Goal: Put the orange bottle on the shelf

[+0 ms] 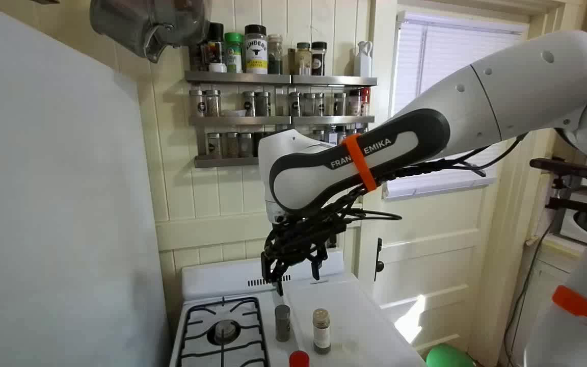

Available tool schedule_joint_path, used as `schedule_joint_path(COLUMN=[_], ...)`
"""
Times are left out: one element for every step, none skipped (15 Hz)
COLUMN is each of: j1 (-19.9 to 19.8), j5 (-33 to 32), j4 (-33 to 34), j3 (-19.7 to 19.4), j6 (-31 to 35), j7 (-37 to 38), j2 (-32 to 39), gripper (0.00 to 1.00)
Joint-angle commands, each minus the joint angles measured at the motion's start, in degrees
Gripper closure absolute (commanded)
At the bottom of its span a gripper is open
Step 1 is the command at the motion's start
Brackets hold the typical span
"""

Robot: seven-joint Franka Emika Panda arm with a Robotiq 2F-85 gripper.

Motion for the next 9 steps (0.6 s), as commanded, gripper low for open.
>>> schedule_joint_path(j1=[2.2, 2.4, 2.8, 3.3, 3.7, 4.3, 4.9, 5.5, 6.1], j5=[-0.5, -1.0, -1.6, -2.3, -3.1, -3.7, -4.4, -4.9, -5.1], j4=[0.1, 1.1, 2.0, 2.9, 3.6, 4.4, 4.6, 4.8, 4.5], j3=[-2.0, -2.0, -2.0, -2.0, -1.8, -1.7, -1.6, -1.6, -1.7], j6=[-0.1, 0.0, 0.1, 0.2, 0.6, 1.0, 1.8, 2.5, 3.8], j7=[0.4, -0.2, -0.8, -1.3, -1.7, -2.1, -2.4, -2.3, -1.8], j2=[0.2, 1.5, 2.6, 3.9, 4.8, 6.1, 7.0, 7.7, 8.1], gripper=[0.00, 0.00, 0.00, 0.00, 0.00, 0.00, 0.00, 0.00, 0.00])
